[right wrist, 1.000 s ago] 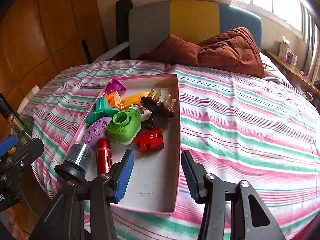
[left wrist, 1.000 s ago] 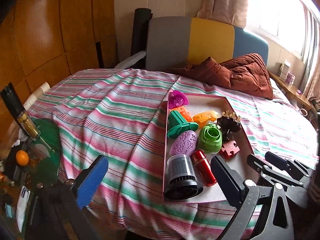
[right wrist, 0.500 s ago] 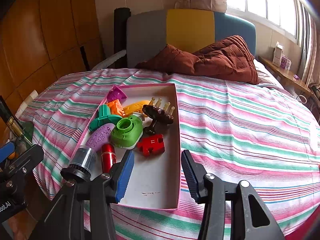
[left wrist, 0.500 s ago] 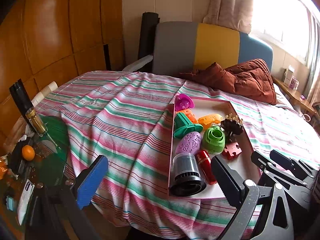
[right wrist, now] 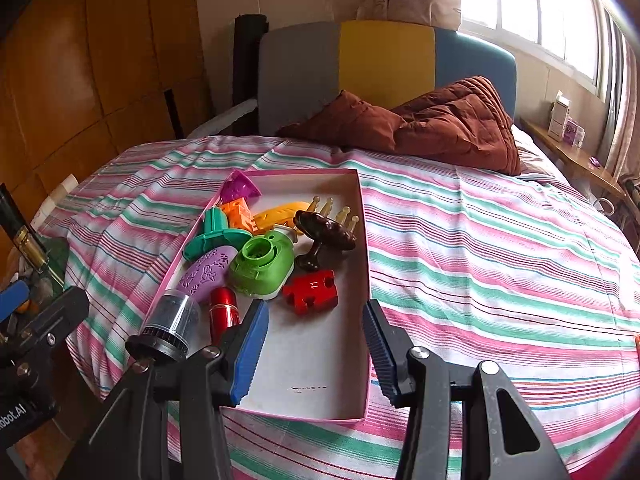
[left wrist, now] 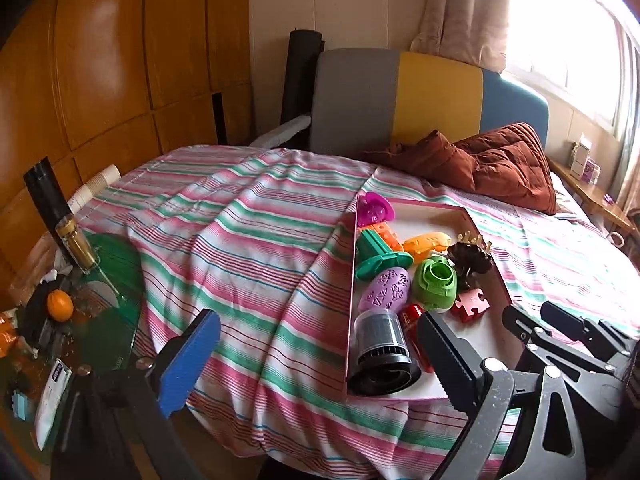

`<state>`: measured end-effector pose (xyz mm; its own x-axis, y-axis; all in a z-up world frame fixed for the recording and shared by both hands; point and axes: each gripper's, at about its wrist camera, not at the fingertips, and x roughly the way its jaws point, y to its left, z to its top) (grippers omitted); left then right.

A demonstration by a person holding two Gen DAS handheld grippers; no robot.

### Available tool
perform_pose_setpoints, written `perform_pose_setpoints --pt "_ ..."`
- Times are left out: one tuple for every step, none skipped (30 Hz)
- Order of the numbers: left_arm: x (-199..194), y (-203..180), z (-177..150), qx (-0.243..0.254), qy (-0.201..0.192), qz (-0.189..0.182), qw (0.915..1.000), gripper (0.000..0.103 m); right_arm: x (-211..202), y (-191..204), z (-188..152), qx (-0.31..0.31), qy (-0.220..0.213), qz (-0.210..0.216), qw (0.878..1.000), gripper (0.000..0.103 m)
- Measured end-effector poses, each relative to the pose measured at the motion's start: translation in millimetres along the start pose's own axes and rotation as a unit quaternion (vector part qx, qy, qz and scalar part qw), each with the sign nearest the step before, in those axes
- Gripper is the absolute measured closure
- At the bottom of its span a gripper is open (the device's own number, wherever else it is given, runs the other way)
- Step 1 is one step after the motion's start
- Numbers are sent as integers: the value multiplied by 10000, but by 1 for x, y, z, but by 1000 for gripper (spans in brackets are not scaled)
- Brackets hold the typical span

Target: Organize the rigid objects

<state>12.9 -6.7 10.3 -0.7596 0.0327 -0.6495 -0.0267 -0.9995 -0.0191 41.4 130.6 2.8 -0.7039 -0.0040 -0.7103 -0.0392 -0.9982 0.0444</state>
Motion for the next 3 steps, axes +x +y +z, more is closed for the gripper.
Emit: perform_pose_setpoints --pt "1 1 0 -25 29 1 10000 4 1 0 0 -3 9 4 10000 54" --pt "2 2 0 -28 48 -7 10000 4 1 0 0 -2 12 6 10000 54" --pt "3 2 1 -26 83 -22 10000 4 1 0 0 3 5 7 10000 54"
